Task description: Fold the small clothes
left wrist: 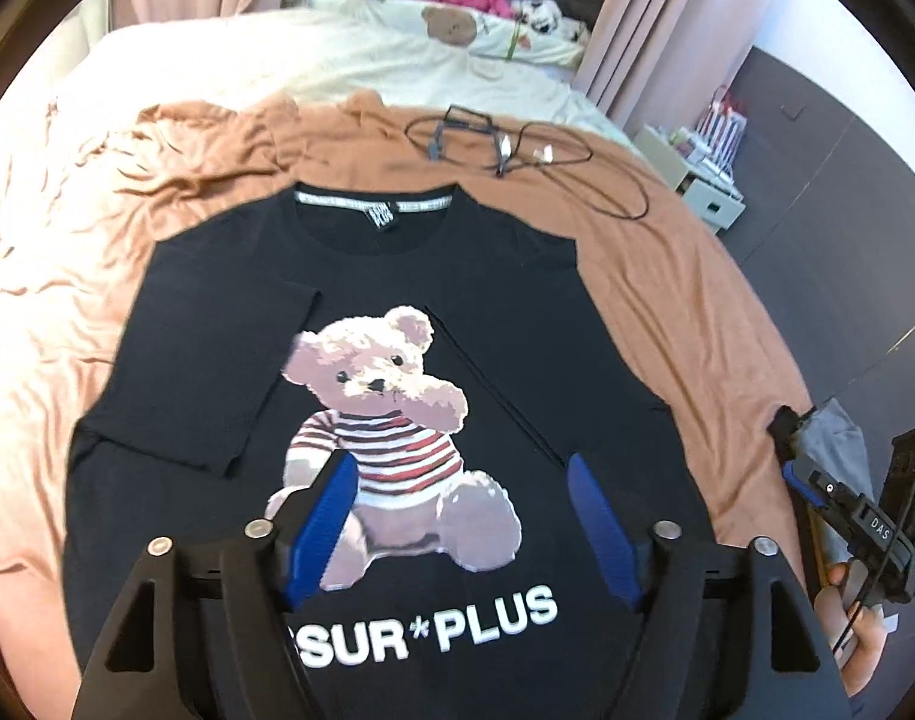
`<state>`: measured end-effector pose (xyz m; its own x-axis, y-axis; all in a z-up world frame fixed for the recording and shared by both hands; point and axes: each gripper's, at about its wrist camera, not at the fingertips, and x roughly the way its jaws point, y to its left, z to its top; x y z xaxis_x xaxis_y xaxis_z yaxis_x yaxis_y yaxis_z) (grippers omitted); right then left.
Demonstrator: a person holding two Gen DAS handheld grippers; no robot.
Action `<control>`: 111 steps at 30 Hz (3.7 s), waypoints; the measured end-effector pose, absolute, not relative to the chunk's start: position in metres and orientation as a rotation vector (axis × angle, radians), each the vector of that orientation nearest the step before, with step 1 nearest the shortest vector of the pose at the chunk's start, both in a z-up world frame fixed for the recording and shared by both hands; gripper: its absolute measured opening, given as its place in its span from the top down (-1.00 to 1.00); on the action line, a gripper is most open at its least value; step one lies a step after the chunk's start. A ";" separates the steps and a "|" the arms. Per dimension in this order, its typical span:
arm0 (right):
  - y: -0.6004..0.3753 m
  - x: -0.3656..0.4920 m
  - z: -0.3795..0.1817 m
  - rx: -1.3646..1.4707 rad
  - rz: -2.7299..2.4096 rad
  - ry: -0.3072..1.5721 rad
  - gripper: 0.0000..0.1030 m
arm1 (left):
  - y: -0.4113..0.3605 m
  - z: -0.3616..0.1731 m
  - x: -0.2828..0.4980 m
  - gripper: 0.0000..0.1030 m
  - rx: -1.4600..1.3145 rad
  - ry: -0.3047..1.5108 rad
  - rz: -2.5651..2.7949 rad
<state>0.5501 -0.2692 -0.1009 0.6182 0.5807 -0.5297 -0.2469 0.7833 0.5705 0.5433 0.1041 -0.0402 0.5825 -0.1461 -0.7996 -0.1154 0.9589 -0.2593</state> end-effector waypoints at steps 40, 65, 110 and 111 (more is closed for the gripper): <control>-0.291 0.310 -0.018 0.241 0.446 0.637 -1.00 | 0.207 0.031 0.228 -0.99 -0.333 0.652 0.126; -0.306 0.205 -0.026 0.272 0.259 0.618 -1.00 | 0.192 -0.006 0.080 -0.99 -0.284 0.528 0.242; -0.295 0.236 -0.097 0.227 0.290 0.699 -1.00 | 0.221 -0.115 0.074 -0.99 -0.345 0.612 0.180; -0.295 0.240 -0.100 0.229 0.302 0.706 -1.00 | 0.225 -0.119 0.077 -0.99 -0.367 0.613 0.176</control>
